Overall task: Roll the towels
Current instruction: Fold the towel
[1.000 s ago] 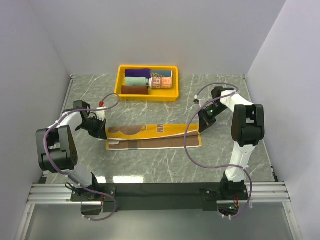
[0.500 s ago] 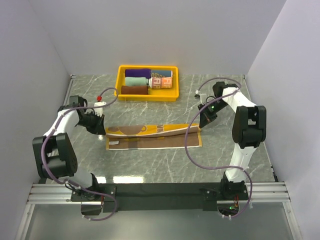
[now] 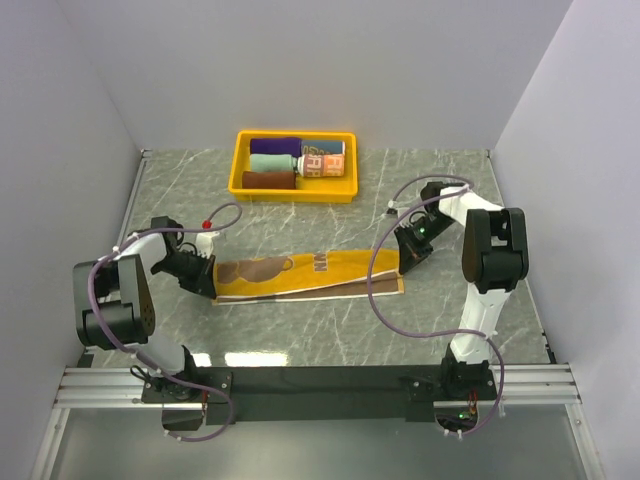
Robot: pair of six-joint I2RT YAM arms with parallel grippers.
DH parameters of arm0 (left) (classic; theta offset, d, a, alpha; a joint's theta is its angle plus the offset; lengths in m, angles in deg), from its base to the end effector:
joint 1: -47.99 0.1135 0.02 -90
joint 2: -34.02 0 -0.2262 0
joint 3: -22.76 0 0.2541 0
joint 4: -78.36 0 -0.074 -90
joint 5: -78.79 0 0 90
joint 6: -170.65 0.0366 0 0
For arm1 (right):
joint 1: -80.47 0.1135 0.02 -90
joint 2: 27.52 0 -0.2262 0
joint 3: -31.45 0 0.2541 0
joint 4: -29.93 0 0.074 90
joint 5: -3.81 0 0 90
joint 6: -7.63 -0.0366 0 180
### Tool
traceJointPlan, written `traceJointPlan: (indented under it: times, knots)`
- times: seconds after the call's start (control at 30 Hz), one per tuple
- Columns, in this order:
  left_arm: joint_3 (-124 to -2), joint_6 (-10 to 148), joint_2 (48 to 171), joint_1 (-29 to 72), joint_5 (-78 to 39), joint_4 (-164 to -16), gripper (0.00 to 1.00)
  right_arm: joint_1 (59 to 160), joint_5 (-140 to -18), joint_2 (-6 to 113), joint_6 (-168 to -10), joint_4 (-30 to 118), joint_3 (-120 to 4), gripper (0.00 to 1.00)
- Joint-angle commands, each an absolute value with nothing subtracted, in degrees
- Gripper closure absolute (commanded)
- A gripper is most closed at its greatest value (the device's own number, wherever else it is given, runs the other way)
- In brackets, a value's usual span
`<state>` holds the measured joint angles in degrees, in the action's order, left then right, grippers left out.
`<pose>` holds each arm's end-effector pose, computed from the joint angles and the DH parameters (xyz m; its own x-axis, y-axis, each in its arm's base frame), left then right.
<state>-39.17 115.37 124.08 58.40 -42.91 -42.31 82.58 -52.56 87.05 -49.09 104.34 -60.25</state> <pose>0.2484 0.0261 0.1149 -0.8821 0.3306 -0.3354 0.4521 0.7941 -0.4062 0.3340 0.0326 0.1168 -0.8504 -0.4885 -0.1955 -0.5109 0.6777 0.5288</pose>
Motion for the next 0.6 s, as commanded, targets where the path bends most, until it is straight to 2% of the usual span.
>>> traceJointPlan:
  times: [0.0,0.37,0.57]
  knots:
    - [-39.5,114.84,124.19,58.36,-41.71,-45.0,1.0,82.93,-53.67,86.48,-48.79,103.0,-59.64,1.0]
    - [-46.09,117.29,120.51,58.53,-45.83,-36.76,1.0,82.84,-51.3,83.41,-46.6,108.7,-64.55,1.0]
    - [-45.22,119.85,117.6,58.36,-43.82,-34.63,1.0,82.84,-52.0,80.24,-45.02,109.6,-62.81,1.0]
